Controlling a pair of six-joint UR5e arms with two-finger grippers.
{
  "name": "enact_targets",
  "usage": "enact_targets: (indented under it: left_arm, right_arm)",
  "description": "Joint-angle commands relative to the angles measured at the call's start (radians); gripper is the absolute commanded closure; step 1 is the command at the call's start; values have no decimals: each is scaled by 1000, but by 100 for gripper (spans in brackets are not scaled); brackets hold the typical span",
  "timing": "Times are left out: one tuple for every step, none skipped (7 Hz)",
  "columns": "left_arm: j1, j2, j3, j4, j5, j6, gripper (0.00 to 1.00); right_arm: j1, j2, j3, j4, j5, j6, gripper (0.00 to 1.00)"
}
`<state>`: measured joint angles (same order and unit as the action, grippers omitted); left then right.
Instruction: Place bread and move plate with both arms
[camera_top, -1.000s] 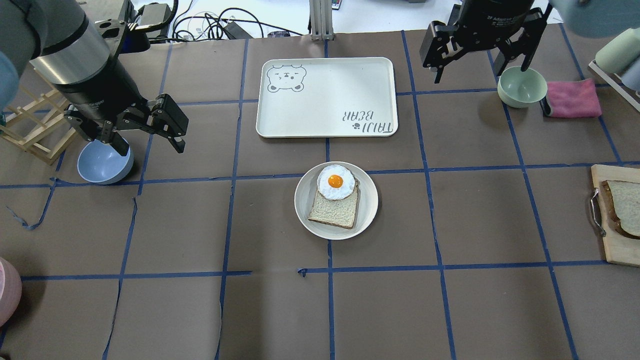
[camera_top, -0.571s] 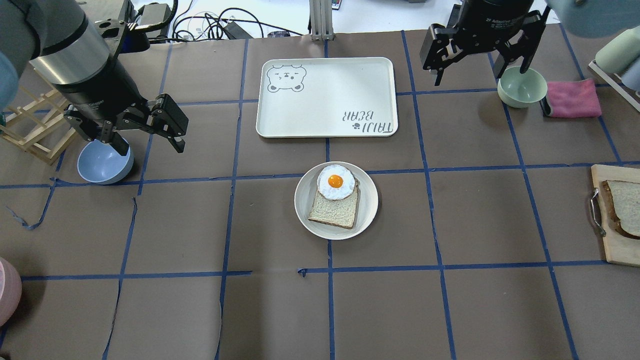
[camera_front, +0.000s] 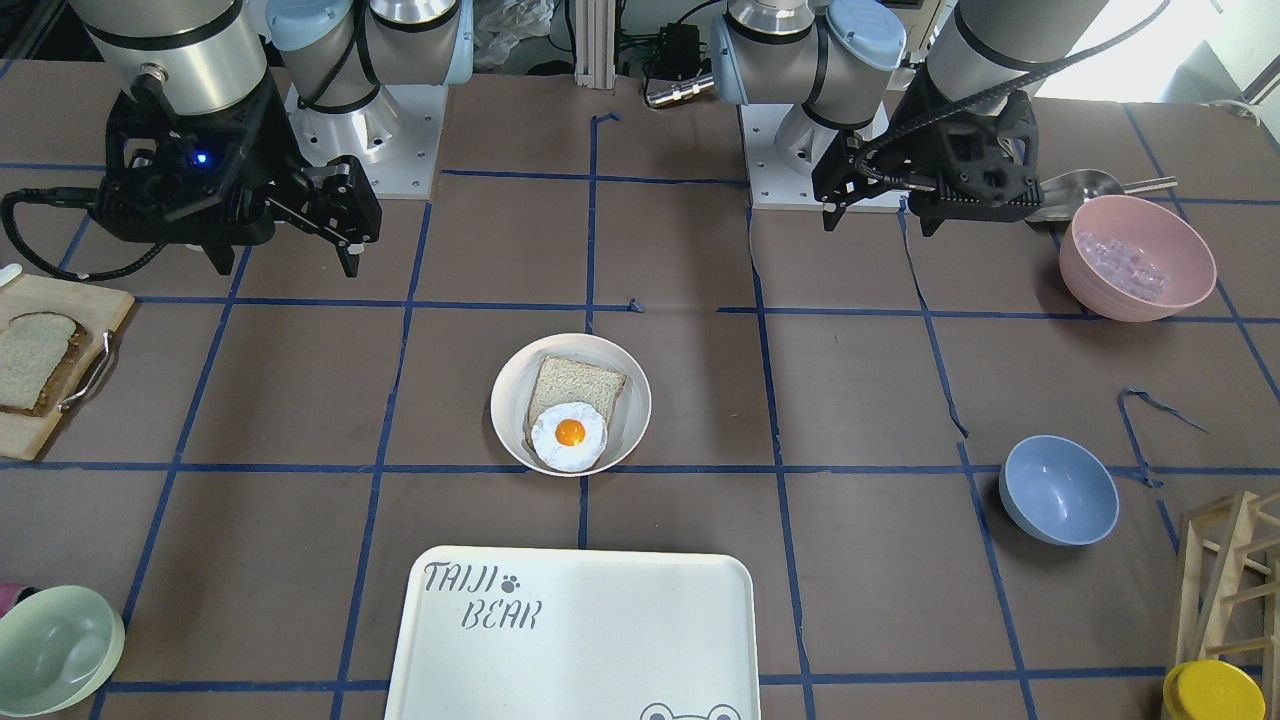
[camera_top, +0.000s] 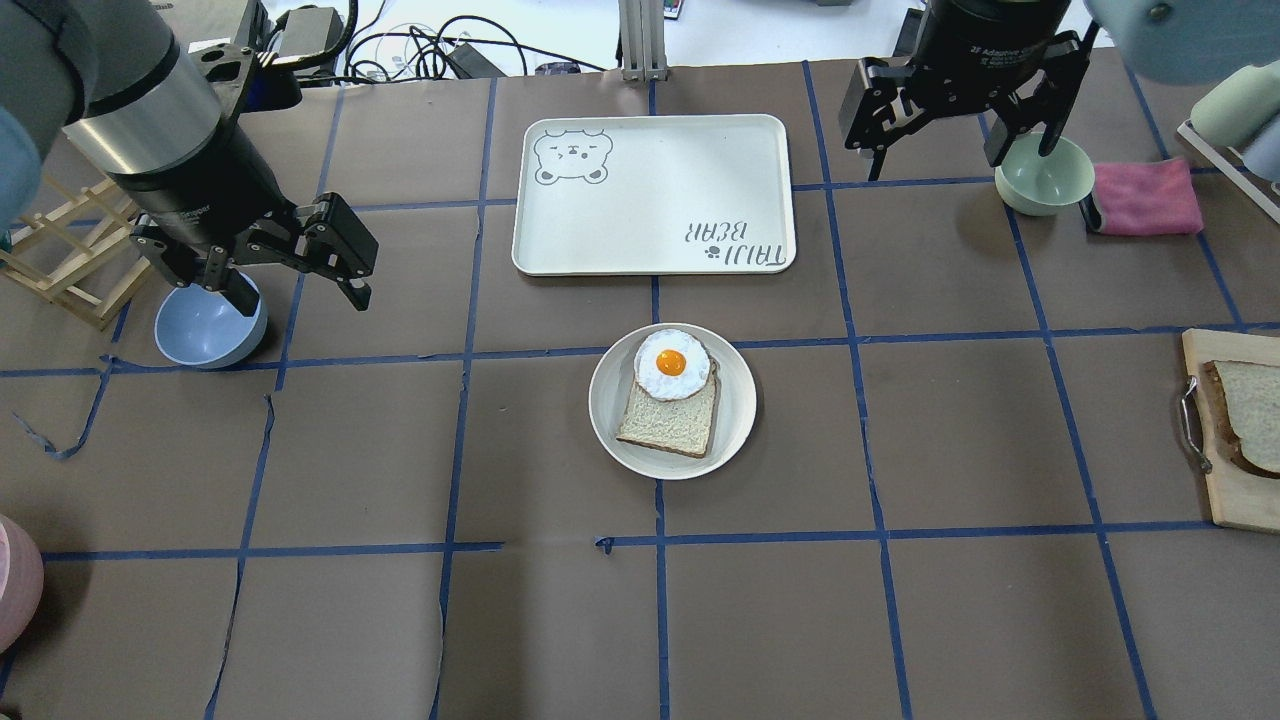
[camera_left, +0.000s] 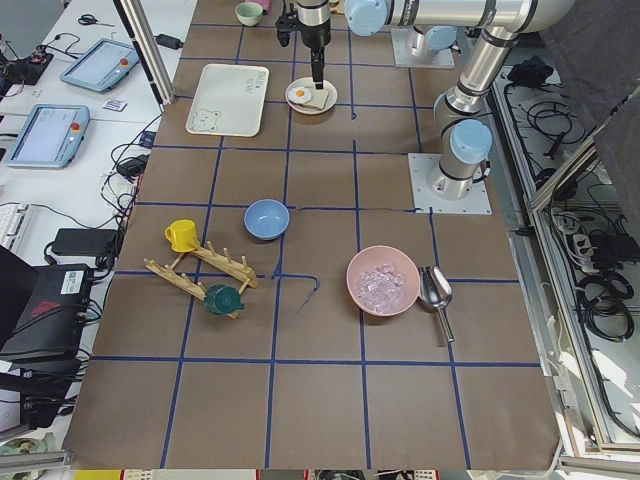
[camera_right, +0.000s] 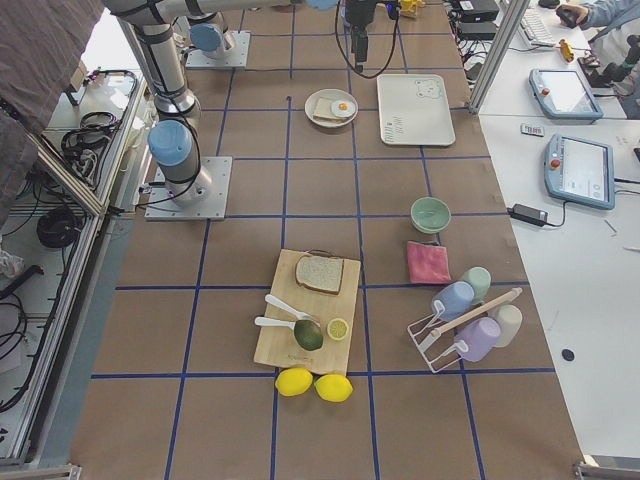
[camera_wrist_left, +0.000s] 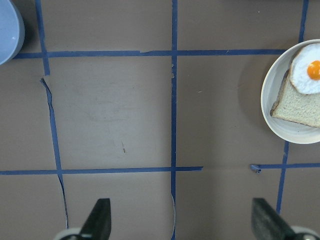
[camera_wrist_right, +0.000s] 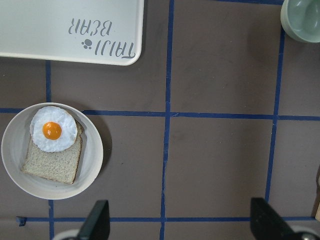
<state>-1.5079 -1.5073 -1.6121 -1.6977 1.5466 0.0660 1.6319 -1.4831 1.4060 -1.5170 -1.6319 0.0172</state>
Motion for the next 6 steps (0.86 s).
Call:
enact_targets:
  left_arm:
    - [0,1,0,1,0,0,0]
    - [0,-1,1,3,0,0,0]
    - [0,-1,0,1,0,0,0]
    - [0,-1,1,1,0,0,0]
    - [-2,-1,1,4,0,0,0]
    - [-2,-2,4,6,0,0,0]
  right_arm:
    - [-3,3,8,-3,0,3,0]
    - [-3,4,8,-2,0,1,0]
    - [-3,0,8,4,-11,3,0]
    - [-3,0,8,-6,1,3,0]
    - [-1,-2,5,-8,16,1,0]
    - [-1,3,7,-8,74,-14,0]
